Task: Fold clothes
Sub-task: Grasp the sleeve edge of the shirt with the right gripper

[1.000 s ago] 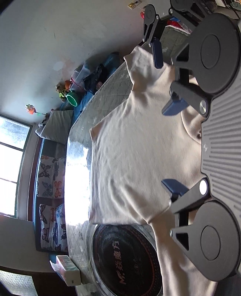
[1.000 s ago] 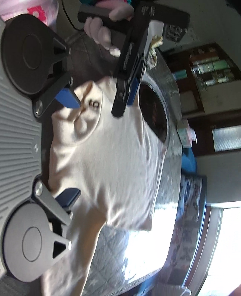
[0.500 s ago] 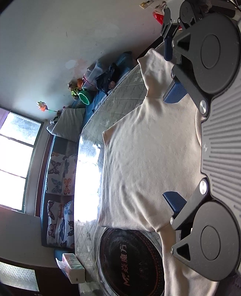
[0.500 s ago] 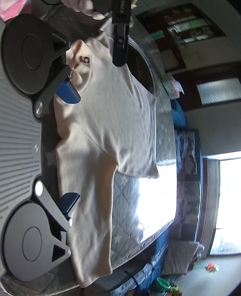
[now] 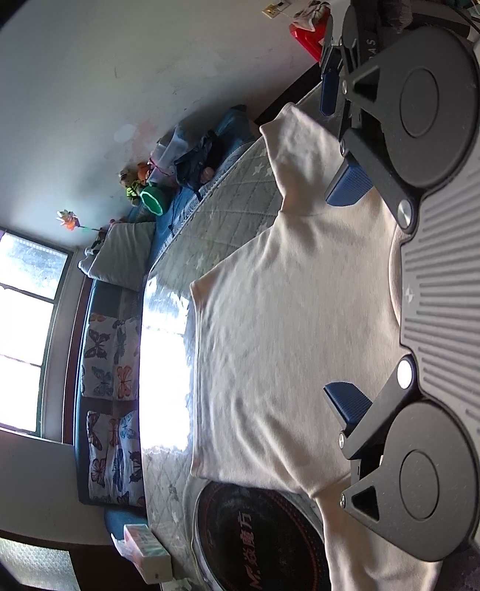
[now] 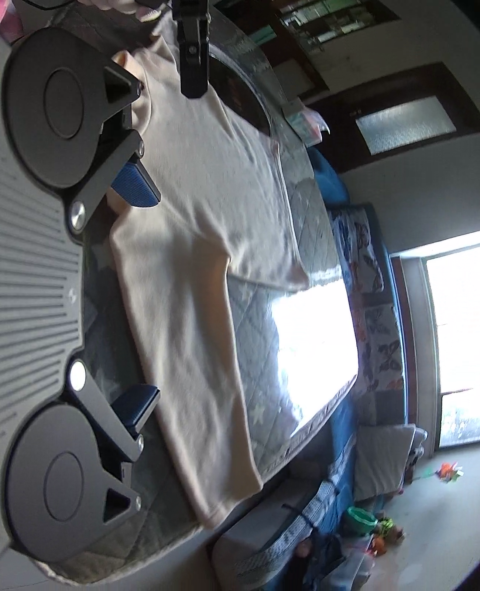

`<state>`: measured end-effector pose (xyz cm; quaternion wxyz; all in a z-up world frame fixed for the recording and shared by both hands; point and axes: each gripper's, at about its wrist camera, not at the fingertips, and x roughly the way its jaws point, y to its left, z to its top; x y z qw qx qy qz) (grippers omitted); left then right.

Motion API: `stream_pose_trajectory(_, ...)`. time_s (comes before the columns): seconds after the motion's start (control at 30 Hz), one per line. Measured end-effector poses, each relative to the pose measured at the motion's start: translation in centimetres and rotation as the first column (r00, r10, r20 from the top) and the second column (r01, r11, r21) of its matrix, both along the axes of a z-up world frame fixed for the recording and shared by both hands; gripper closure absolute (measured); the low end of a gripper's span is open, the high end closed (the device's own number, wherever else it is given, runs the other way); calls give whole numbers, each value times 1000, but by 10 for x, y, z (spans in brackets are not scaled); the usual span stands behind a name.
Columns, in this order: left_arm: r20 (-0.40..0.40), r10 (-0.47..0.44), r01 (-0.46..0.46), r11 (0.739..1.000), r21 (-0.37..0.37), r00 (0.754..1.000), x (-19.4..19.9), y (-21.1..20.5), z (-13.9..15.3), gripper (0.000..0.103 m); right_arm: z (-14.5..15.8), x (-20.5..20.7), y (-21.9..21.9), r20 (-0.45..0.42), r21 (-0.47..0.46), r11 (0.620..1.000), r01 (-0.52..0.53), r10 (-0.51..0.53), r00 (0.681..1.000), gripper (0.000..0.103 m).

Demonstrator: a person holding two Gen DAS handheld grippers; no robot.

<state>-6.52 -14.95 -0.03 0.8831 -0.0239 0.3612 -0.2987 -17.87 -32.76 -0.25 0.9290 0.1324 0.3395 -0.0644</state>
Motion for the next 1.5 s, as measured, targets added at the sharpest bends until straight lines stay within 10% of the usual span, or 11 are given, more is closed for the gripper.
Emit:
stream_pose_trajectory(0.7, -49, -82, 84, 995, 45, 995, -1, -41, -12, 0, -15, 4, -67, -28, -4, 968, 250, -250, 968, 2)
stream_pose_trajectory(1.5, -61, -127, 131, 989, 66, 990, 0, -59, -16, 0, -23, 13, -117, -21, -83, 909, 409, -412, 911, 46)
